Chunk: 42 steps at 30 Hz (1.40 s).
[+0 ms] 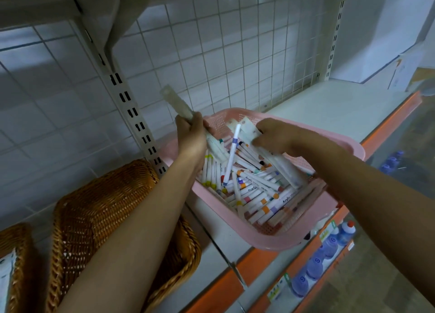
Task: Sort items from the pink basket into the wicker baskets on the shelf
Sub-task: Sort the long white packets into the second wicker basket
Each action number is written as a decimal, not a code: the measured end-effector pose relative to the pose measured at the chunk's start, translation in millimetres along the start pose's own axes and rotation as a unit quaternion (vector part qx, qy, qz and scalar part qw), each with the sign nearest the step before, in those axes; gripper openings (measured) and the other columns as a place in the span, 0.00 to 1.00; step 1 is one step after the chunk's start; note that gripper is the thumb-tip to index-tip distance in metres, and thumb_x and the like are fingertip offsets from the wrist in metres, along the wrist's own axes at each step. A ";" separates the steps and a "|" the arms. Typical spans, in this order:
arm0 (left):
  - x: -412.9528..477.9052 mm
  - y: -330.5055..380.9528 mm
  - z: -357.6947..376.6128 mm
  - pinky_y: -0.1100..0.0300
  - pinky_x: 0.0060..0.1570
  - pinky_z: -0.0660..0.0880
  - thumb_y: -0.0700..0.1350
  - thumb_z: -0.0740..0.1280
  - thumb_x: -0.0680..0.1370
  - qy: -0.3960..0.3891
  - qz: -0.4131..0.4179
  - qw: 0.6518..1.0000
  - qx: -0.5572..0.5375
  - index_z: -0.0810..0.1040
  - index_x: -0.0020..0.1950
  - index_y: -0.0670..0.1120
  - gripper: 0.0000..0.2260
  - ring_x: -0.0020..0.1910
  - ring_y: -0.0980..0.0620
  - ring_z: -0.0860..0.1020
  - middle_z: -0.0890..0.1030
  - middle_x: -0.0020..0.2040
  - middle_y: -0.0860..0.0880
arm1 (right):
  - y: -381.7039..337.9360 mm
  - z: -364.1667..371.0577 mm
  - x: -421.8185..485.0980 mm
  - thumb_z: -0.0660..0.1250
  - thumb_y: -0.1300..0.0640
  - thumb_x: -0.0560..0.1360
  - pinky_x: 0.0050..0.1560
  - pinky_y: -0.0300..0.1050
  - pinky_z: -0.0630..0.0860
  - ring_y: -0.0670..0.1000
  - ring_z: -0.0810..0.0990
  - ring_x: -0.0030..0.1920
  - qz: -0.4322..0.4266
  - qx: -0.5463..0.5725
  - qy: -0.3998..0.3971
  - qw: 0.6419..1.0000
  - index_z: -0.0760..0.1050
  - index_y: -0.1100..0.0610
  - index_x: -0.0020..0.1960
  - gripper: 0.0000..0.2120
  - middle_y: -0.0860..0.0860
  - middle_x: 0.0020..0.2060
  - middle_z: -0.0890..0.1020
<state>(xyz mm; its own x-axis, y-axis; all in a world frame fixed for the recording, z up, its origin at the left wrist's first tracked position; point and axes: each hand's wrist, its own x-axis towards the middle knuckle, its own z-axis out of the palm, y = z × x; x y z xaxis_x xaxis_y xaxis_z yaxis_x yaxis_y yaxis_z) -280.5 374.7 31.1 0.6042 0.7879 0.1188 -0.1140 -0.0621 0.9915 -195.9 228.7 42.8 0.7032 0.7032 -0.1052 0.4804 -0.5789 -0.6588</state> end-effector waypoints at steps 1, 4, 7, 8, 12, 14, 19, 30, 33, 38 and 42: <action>-1.4 0.4 0.3 0.62 0.35 0.74 0.46 0.57 0.82 -0.011 0.015 0.999 0.040 0.67 0.52 0.47 0.03 0.31 0.56 0.73 0.72 0.35 0.50 | -4.3 -2.5 -2.7 0.59 0.64 0.77 0.29 0.38 0.69 0.49 0.73 0.32 -0.007 0.034 0.017 0.999 0.68 0.54 0.38 0.10 0.53 0.35 0.74; -7.4 3.9 4.9 0.65 0.29 0.69 0.48 0.59 0.81 -0.062 0.035 0.991 0.112 0.70 0.47 0.49 0.05 0.28 0.56 0.68 0.69 0.33 0.49 | -15.0 -9.1 -6.6 0.59 0.63 0.77 0.29 0.38 0.74 0.51 0.77 0.33 -0.026 0.090 0.074 0.993 0.73 0.60 0.44 0.06 0.55 0.36 0.77; -18.1 12.4 10.4 0.61 0.30 0.65 0.51 0.62 0.80 -0.114 0.020 0.988 0.099 0.72 0.43 0.48 0.09 0.28 0.54 0.66 0.67 0.31 0.50 | -24.8 -8.8 -5.6 0.63 0.60 0.77 0.45 0.56 0.80 0.62 0.81 0.45 -0.030 0.163 0.126 0.978 0.73 0.69 0.52 0.11 0.62 0.43 0.79; -22.6 16.4 11.5 0.62 0.29 0.65 0.53 0.62 0.79 -0.128 0.013 0.988 0.089 0.74 0.44 0.47 0.11 0.27 0.55 0.66 0.67 0.30 0.51 | -28.5 -8.0 -5.9 0.64 0.60 0.76 0.50 0.61 0.79 0.65 0.80 0.49 -0.031 0.178 0.135 0.974 0.73 0.70 0.55 0.13 0.65 0.47 0.80; -37.6 32.7 9.8 0.65 0.23 0.65 0.54 0.62 0.79 -0.156 -0.012 0.988 0.015 0.77 0.51 0.43 0.15 0.24 0.57 0.68 0.70 0.29 0.50 | -43.7 -4.4 -12.0 0.70 0.59 0.73 0.53 0.54 0.78 0.59 0.81 0.50 -0.058 0.228 0.132 0.963 0.77 0.65 0.51 0.11 0.60 0.48 0.82; -44.1 39.7 5.0 0.66 0.22 0.63 0.51 0.62 0.80 -0.153 -0.020 0.988 -0.003 0.76 0.48 0.42 0.12 0.22 0.56 0.66 0.69 0.27 0.49 | -50.5 -4.2 -16.1 0.74 0.57 0.69 0.53 0.51 0.79 0.56 0.81 0.50 -0.064 0.241 0.134 0.959 0.76 0.60 0.54 0.15 0.56 0.49 0.81; -54.4 51.2 -16.9 0.68 0.21 0.63 0.45 0.63 0.80 -0.130 -0.030 0.991 -0.033 0.74 0.43 0.43 0.08 0.21 0.55 0.65 0.67 0.28 0.46 | -67.1 4.3 -24.4 0.77 0.55 0.66 0.51 0.53 0.79 0.57 0.82 0.48 -0.097 0.224 0.131 0.961 0.76 0.57 0.48 0.15 0.57 0.46 0.81; -64.1 55.0 -89.6 0.58 0.37 0.79 0.48 0.61 0.81 -0.009 -0.024 0.999 -0.046 0.78 0.51 0.44 0.10 0.38 0.49 0.83 0.84 0.41 0.47 | -114.6 58.7 -49.1 0.73 0.54 0.71 0.36 0.40 0.70 0.48 0.75 0.38 -0.183 0.173 0.054 0.966 0.75 0.56 0.49 0.11 0.48 0.36 0.75; -73.2 54.1 -117.5 0.57 0.35 0.79 0.48 0.62 0.80 -0.007 -0.044 0.997 -0.067 0.77 0.55 0.42 0.11 0.38 0.48 0.84 0.84 0.41 0.46 | -131.0 78.8 -52.8 0.73 0.56 0.71 0.52 0.50 0.76 0.55 0.80 0.49 -0.184 0.176 0.031 0.967 0.77 0.59 0.53 0.13 0.54 0.45 0.80; -90.0 57.8 -167.5 0.56 0.40 0.81 0.46 0.63 0.80 -0.015 -0.060 0.996 -0.069 0.79 0.57 0.40 0.12 0.44 0.45 0.84 0.85 0.46 0.43 | -161.7 113.3 -61.7 0.73 0.58 0.71 0.56 0.57 0.76 0.57 0.80 0.50 -0.200 0.202 0.020 0.959 0.77 0.60 0.51 0.11 0.56 0.45 0.81; -103.7 59.1 -208.2 0.55 0.44 0.81 0.43 0.62 0.80 -0.002 -0.059 0.997 -0.044 0.78 0.59 0.40 0.11 0.46 0.45 0.84 0.84 0.48 0.42 | -185.9 145.0 -71.6 0.73 0.58 0.71 0.58 0.54 0.76 0.54 0.80 0.51 -0.205 0.234 0.001 0.950 0.75 0.56 0.47 0.08 0.52 0.45 0.81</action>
<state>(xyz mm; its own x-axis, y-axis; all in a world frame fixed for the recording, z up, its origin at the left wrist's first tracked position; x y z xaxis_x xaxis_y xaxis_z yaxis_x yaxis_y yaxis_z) -514.1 416.9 66.6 0.6208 0.7840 0.0013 -0.1105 0.0858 0.9902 -411.6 345.8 64.8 0.5082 0.8288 0.2341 0.4296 -0.0084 -0.9030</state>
